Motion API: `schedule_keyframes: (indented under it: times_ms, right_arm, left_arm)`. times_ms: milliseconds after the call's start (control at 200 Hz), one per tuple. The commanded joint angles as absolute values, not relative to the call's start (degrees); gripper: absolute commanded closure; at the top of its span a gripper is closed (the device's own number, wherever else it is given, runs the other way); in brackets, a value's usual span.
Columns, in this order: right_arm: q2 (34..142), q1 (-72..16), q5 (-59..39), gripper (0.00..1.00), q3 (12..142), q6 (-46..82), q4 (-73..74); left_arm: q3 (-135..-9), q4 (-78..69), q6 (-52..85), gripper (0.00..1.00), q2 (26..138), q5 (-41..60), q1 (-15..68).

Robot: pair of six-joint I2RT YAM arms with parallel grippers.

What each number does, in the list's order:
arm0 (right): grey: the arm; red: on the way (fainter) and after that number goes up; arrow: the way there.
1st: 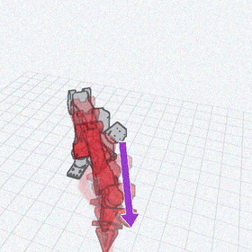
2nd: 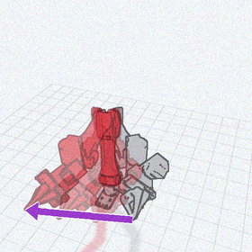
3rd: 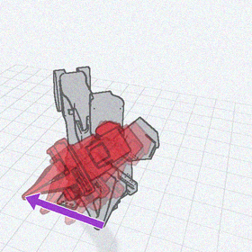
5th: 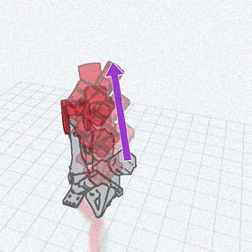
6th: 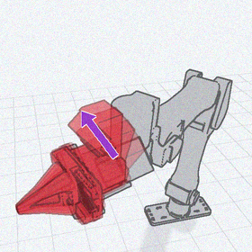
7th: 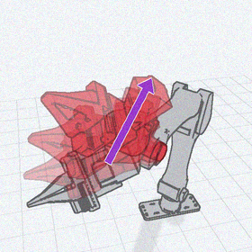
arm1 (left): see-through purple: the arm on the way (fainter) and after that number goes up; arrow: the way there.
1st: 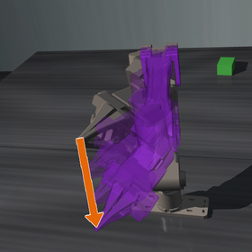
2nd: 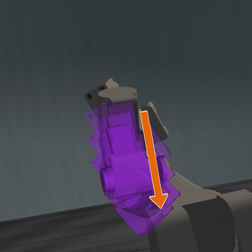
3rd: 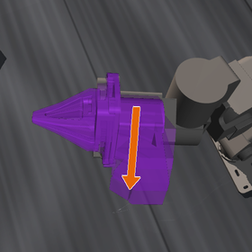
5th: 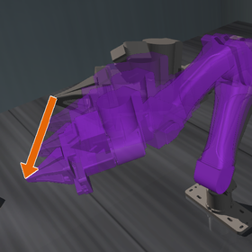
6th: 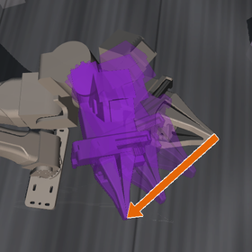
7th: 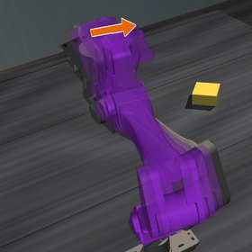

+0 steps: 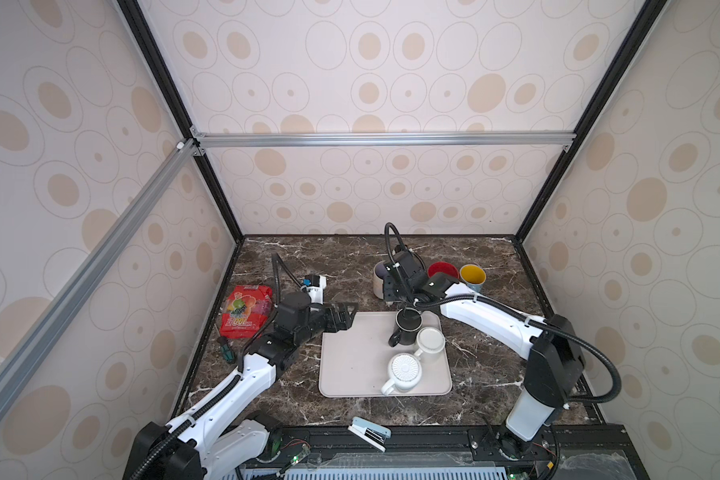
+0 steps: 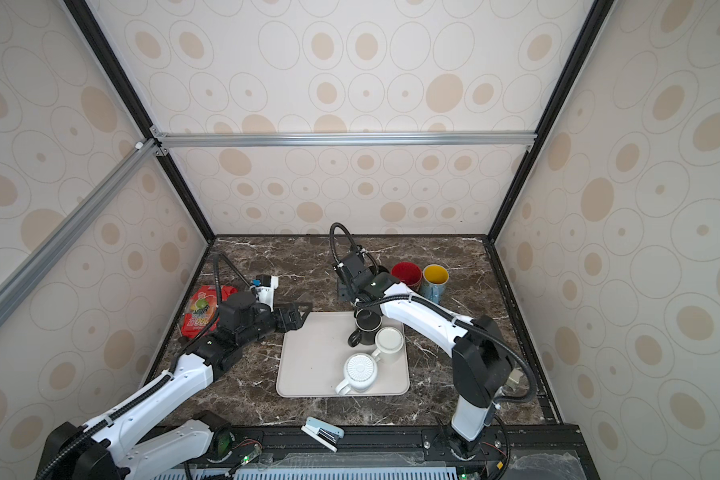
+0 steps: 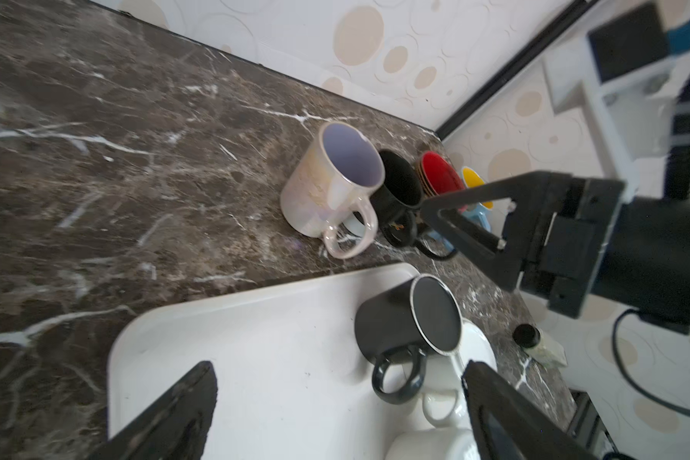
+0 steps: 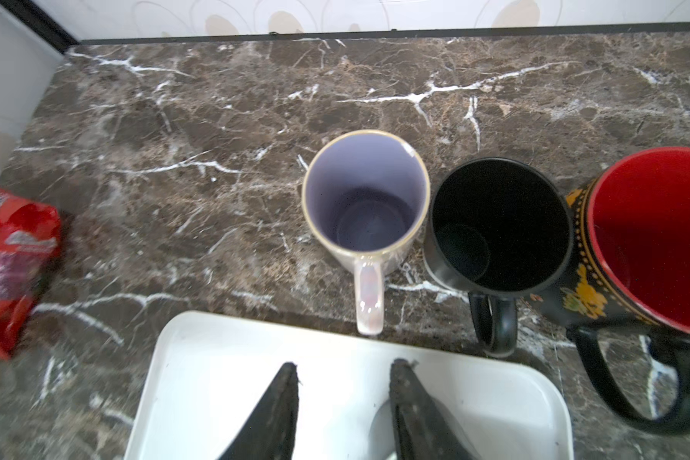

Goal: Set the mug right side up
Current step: 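Move both grippers back over the tray toward the upside-down white mug, then lower the left gripper onto the upside-down white mug's base and close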

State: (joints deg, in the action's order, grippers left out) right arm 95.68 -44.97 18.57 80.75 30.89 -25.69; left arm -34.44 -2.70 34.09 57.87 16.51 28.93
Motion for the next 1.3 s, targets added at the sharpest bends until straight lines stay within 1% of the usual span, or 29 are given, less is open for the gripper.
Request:
schedule_keyframes:
  times_ms: [0,85,205,350,410,560,740,885,995,1295]
  right_arm:
    - [89.16,-47.39,21.54,0.58,77.00,28.94,-28.31]
    - [84.22,-48.43,23.56,0.56,73.18,29.70,-29.08]
    - [78.77,-49.93,24.54,0.51,68.58,29.67,-29.51]
    - [75.29,-51.63,25.66,0.36,65.24,28.14,-31.60]
    - [74.09,-52.33,25.81,0.34,63.56,27.17,-31.73]
    - [70.22,-52.65,27.24,0.33,59.18,28.12,-31.35]
    - [66.44,-52.70,30.05,0.33,56.17,29.31,-33.04]
    - [63.93,-52.71,31.22,0.33,55.37,31.21,-35.77]
    - [62.28,-52.70,34.40,0.32,53.15,33.59,-36.07]
    - [59.78,-52.68,33.31,0.33,51.67,35.32,-37.54]
  left_arm:
    - [-34.84,2.46,29.90,0.03,56.30,10.98,36.27]
    - [-35.30,5.98,28.51,0.03,55.62,5.94,41.97]
    - [-36.37,10.81,27.31,0.03,54.80,1.59,46.54]
    - [-38.33,14.42,26.45,0.04,55.22,-2.00,51.39]
    - [-39.38,15.24,26.37,0.05,56.29,-2.37,52.97]
    - [-41.36,16.19,25.67,0.06,59.96,-3.42,56.49]
    - [-42.85,16.82,24.62,0.06,63.72,-1.12,58.58]
    - [-43.36,18.61,23.71,0.08,64.08,-0.79,59.92]
    - [-43.22,19.85,23.12,0.08,64.07,0.53,61.00]
    - [-42.96,21.01,23.47,0.08,66.94,-2.56,67.36]
